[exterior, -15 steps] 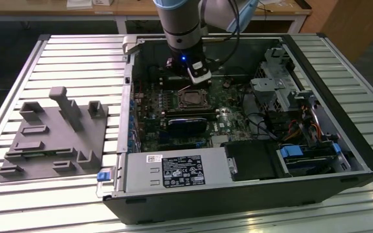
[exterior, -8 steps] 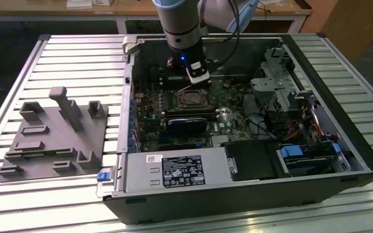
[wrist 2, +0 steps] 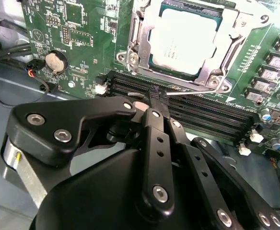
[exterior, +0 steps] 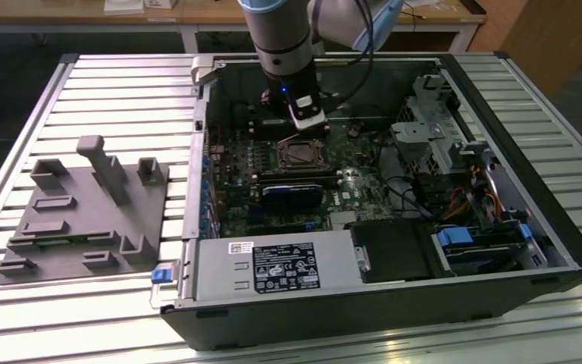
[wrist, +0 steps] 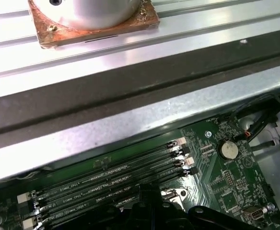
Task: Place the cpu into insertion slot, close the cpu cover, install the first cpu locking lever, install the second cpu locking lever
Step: 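Install the first cpu locking lever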
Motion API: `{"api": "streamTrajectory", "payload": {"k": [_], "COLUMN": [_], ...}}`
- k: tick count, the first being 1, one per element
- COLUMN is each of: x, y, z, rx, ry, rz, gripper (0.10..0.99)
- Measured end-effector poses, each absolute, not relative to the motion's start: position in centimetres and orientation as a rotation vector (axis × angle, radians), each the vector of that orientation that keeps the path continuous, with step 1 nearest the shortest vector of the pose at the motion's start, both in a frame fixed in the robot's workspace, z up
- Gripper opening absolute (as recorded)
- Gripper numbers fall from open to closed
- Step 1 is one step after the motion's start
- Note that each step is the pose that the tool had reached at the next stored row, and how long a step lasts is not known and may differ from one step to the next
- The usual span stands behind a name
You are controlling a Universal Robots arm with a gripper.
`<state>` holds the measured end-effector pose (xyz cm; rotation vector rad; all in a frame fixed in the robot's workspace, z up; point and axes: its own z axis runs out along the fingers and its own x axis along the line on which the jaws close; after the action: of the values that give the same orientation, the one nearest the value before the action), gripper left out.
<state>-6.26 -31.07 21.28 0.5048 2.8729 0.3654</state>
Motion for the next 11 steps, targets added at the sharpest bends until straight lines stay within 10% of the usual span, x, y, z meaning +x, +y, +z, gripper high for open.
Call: {"api": "streamTrajectory", "payload": {"k": [11], "x": [-6.32], "y": [-30.45], "z": [21.02], "rx": [0.540], "ry": [2.863], "rz": [0.330], "gripper": [0.106]}}
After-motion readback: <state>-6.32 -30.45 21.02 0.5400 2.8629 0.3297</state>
